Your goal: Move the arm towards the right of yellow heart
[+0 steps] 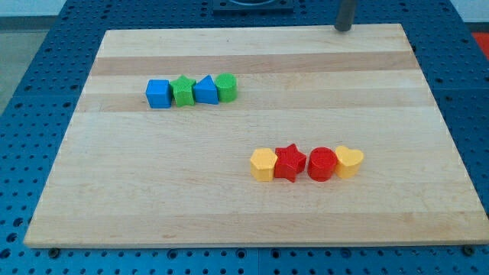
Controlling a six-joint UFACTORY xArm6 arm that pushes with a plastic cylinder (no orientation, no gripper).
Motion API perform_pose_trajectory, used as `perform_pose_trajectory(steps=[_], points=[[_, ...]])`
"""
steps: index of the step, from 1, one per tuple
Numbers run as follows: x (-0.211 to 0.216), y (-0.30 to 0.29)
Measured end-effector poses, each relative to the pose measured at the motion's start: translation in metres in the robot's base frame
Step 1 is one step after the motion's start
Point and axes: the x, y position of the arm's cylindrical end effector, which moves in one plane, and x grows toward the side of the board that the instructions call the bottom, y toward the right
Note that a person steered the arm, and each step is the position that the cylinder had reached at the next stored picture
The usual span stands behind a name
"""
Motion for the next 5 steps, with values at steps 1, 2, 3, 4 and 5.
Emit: perform_pose_trajectory(steps=[1, 2, 3, 4, 5], points=[[-0.001, 0.0], [0.005, 0.0], [0.078, 0.023], [0.161, 0.069], [0.227, 0.088]])
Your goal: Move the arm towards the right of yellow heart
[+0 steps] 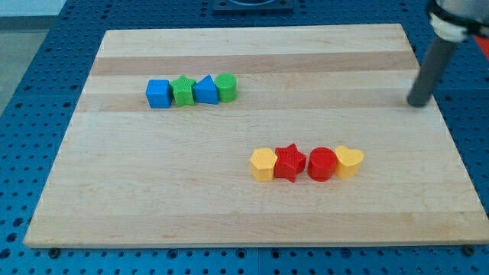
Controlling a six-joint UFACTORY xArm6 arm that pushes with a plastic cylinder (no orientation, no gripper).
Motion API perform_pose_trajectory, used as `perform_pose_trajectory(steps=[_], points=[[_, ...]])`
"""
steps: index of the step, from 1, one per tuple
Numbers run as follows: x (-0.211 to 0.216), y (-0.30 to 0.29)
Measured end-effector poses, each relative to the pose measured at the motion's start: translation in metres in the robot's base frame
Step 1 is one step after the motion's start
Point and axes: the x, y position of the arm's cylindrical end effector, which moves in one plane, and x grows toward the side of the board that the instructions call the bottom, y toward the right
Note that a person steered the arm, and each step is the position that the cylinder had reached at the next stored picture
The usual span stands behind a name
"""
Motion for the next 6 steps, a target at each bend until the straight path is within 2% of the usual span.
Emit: perform_pose_trajectory(steps=[1, 2, 5, 6], points=[[0.075, -0.002], [0.114, -0.01], [0.125, -0.068], [0.107, -0.093]])
